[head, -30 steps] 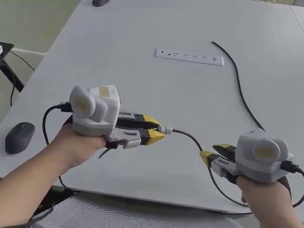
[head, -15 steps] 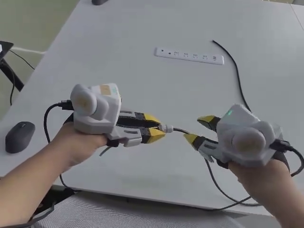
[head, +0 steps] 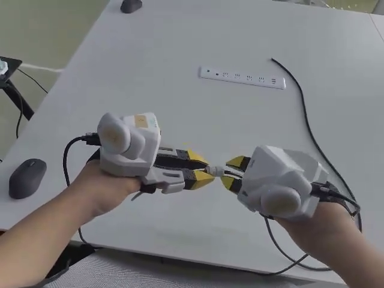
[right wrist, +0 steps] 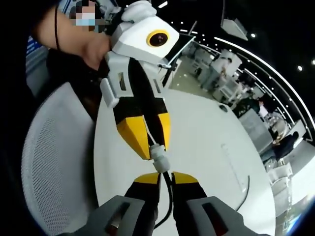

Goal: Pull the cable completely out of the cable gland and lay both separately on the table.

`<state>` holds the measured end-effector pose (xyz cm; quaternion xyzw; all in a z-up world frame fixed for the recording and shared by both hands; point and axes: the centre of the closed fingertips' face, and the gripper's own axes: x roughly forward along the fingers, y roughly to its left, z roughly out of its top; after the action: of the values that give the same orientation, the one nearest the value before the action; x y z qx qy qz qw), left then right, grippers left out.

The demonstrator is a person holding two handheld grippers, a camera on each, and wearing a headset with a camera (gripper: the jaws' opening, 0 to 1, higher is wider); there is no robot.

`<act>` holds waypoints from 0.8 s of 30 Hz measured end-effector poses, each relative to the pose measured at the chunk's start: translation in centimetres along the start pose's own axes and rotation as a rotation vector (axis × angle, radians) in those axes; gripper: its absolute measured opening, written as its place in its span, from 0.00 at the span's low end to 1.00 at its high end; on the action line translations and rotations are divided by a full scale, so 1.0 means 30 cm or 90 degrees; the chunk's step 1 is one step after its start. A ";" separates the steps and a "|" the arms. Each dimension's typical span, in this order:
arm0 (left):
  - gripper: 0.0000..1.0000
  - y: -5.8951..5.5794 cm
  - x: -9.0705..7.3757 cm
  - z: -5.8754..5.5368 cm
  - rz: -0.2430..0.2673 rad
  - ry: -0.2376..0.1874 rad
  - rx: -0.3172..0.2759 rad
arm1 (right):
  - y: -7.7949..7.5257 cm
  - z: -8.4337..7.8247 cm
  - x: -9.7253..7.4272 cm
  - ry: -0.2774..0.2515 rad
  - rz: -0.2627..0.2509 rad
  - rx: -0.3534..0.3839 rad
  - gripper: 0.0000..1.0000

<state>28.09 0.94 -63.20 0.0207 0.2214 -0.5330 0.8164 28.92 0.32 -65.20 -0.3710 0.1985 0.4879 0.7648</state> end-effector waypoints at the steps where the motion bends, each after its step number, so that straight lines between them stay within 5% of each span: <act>1: 0.15 -0.001 0.001 0.000 -0.001 0.001 0.002 | -0.001 -0.004 0.000 0.004 -0.004 0.001 0.03; 24: 0.15 -0.012 -0.003 0.006 -0.012 -0.006 0.025 | -0.015 -0.036 -0.013 -0.018 -0.018 0.142 0.01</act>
<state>27.79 0.82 -62.94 0.0325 0.2071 -0.5448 0.8119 29.20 -0.85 -65.47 -0.2794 0.2352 0.4570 0.8110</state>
